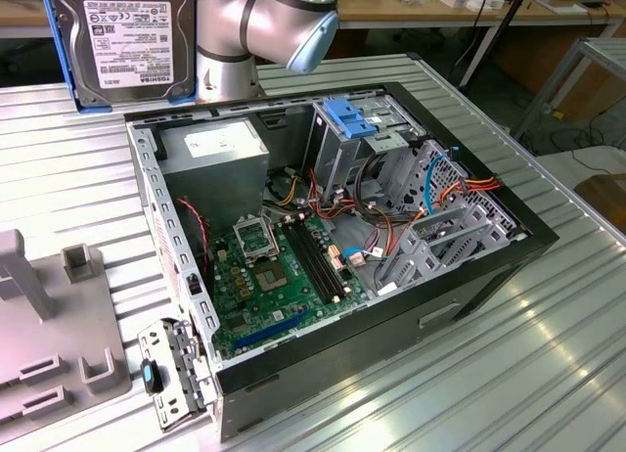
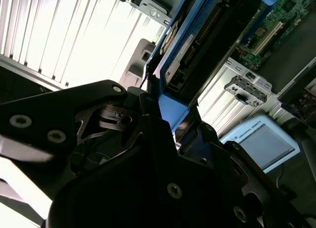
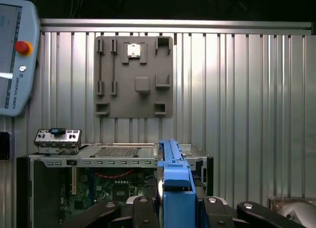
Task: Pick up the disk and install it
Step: 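Pick up the disk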
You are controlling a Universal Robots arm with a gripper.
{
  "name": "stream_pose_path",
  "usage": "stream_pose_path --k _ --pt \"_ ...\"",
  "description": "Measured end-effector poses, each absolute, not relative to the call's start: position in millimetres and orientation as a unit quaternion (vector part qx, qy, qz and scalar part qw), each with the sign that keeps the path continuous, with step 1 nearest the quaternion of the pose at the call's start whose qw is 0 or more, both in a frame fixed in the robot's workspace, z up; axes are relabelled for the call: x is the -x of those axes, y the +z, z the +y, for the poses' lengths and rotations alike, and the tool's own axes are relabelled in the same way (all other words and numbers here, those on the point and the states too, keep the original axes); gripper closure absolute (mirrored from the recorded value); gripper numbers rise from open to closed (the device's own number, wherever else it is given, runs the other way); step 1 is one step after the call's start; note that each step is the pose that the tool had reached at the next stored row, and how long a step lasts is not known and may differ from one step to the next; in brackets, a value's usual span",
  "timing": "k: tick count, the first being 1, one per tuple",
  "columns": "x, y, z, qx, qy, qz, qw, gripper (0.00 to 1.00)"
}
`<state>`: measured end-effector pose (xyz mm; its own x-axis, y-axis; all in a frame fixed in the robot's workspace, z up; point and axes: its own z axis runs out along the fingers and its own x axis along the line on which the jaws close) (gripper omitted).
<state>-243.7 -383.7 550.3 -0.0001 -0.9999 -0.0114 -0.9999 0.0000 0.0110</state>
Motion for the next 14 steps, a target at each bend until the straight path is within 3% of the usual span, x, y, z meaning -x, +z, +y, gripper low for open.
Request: stream_pose_path --k 14 --pt "176 549 -384 0.707 0.008 0.707 0.0 0.63"
